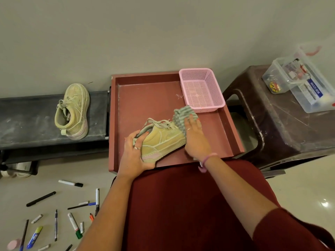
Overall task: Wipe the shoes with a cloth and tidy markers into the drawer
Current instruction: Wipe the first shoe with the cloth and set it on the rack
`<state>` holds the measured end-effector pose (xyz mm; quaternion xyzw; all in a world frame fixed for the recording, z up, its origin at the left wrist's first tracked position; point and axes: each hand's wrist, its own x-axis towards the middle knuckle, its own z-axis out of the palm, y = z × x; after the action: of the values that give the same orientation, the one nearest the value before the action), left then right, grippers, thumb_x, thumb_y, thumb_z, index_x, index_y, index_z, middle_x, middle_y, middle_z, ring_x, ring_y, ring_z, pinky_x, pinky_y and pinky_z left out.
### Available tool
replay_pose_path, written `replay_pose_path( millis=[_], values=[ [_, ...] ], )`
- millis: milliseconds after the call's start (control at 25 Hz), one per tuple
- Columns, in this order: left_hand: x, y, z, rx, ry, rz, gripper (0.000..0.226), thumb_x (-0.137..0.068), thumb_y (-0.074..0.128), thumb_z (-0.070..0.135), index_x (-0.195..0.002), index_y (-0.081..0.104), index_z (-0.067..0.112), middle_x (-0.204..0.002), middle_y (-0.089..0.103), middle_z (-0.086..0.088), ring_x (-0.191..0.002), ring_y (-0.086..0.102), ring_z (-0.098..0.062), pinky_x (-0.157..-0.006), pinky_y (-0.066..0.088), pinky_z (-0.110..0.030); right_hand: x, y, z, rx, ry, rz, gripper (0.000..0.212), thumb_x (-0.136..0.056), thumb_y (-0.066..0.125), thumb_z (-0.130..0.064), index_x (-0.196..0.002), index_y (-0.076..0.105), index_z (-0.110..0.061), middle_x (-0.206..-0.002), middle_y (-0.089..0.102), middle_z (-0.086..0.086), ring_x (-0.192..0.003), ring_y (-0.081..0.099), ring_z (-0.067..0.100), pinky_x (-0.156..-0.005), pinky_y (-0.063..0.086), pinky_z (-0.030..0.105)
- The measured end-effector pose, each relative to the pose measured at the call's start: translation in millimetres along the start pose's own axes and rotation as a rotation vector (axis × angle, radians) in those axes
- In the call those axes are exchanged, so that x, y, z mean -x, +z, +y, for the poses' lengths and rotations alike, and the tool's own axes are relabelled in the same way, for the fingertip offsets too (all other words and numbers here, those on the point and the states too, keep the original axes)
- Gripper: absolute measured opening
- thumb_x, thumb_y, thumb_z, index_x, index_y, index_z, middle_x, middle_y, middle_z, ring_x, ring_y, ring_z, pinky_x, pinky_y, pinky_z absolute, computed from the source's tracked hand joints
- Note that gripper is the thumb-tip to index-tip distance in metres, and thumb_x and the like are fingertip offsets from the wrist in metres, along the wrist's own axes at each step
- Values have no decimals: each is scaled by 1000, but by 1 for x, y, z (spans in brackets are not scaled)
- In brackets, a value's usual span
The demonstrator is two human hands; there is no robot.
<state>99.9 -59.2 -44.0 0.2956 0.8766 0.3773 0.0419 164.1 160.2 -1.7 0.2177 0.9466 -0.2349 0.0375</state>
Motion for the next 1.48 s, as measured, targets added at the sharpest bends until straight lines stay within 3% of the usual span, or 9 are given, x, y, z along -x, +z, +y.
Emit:
replay_pose_path(
  millis=[280,440,640,800,960,1080,1160,1360,1480],
  values=[
    [1,3,-3,-127,85,-6,104,-48,90,36,-138,41,26,-142,33,-8,-129,36,-24,-97,46,-44,15,-12,15,-24,-140,-84,78,-76,35,16,-148,30,-15,-154,30,1,-147,10,20,-116,15,28],
    [-3,1,-5,-259,172,-56,105,-51,93,33,-140,37,24,-143,34,-14,-135,33,-32,-112,16,-57,32,-20,31,141,-165,-100,74,-81,38,12,-146,32,-23,-151,34,-5,-144,21,16,-112,26,28],
    [-11,-7,-2,-310,147,-140,117,-59,90,27,-151,18,20,-157,18,-16,-147,9,-34,-111,5,-60,35,0,10,-21,-50,-88,78,-79,36,15,-150,24,-15,-157,24,-2,-148,7,19,-117,12,27],
    [-24,-34,-14,-462,212,-366,111,-79,66,56,-153,-8,18,-161,-14,-2,-147,-16,-23,-114,6,-67,39,5,3,-131,19,-161,79,-79,33,17,-151,22,-12,-158,22,0,-147,4,24,-118,13,32],
    [-42,-39,-6,-593,97,-392,113,-74,24,83,-148,-23,13,-156,-31,-4,-143,-27,-24,-114,-6,-58,37,2,-11,-230,51,-230,74,-80,34,13,-150,26,-11,-155,28,8,-144,14,29,-115,19,33],
    [-54,-40,7,-642,6,-334,121,-69,15,89,-150,-15,4,-156,-26,-10,-141,-29,-24,-113,-7,-58,30,-23,-2,-714,210,-260,60,-82,37,14,-136,51,-10,-122,63,13,-98,60,19,-84,50,32],
    [-48,-31,18,-598,-26,-215,113,-76,16,86,-151,-10,5,-158,-21,-13,-143,-26,-27,-113,-8,-56,31,-46,16,-1081,387,-215,57,-78,39,14,-114,68,-19,-92,74,7,-74,66,18,-64,54,30],
    [-21,27,49,-309,-98,-39,80,-93,41,61,-155,11,21,-162,-3,-11,-145,-20,-27,-114,-3,-61,30,-64,37,-1307,394,-77,50,-78,45,9,-106,71,-23,-102,74,6,-92,70,23,-75,58,33],
    [-32,34,42,-198,-85,17,71,-90,49,58,-149,30,23,-162,4,-7,-145,-21,-22,-113,-7,-52,16,-55,26,-1012,206,124,32,-85,62,-9,-114,67,-24,-109,70,-1,-95,68,13,-82,55,25]
  ],
)
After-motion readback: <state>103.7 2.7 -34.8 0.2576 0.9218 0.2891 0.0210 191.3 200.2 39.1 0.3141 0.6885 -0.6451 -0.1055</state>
